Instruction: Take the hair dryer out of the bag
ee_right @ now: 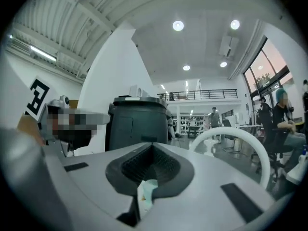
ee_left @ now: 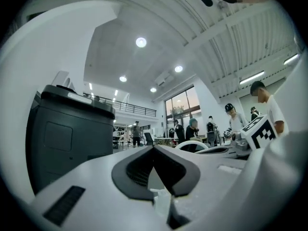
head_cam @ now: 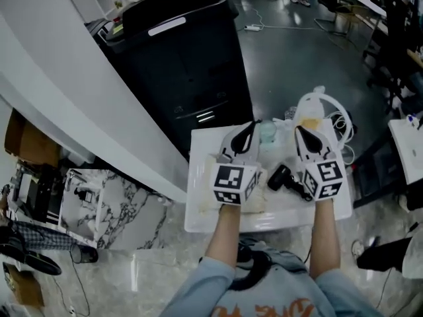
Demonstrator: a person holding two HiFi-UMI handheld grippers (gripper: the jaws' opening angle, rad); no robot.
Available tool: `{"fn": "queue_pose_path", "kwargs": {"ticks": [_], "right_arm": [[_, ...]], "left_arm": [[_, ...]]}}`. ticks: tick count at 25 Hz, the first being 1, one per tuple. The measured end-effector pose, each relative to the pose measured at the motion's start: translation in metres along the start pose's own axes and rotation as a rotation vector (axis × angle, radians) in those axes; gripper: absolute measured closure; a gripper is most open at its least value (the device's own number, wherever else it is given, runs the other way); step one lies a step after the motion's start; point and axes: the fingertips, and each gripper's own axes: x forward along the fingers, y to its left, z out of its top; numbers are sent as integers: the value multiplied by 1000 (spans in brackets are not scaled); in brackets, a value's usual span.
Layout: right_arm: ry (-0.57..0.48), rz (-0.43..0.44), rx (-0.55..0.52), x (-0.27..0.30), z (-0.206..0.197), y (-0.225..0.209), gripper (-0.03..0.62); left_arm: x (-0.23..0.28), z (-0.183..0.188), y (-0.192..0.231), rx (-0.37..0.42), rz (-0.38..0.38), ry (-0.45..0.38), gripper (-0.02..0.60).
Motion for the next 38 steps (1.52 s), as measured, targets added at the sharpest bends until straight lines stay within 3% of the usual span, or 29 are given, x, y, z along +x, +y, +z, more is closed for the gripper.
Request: {"fn": "queue_pose_path", "kwargs": {"ticks": [5, 10, 16, 21, 28, 38], "right_arm": [[-88, 46, 78, 12, 35, 15, 597], [-133, -4, 196, 11, 33, 17, 597], [-104, -69, 133, 8, 17, 11, 595], [-89, -25, 96, 10, 17, 18, 595], [-87, 18, 48, 12, 20, 29, 595], [-19, 9, 34, 11, 4, 27, 594]], "left_arm": [[-4, 26, 36, -31, 122, -60, 580], [-29, -2, 61, -110, 252, -79, 580], [-42, -28, 51, -3, 282, -7, 580], [-41, -38, 58, 51, 384, 73, 580], [-36, -32, 53, 58, 380, 61, 580], [-34, -35, 49, 34, 362, 53, 580]]}}
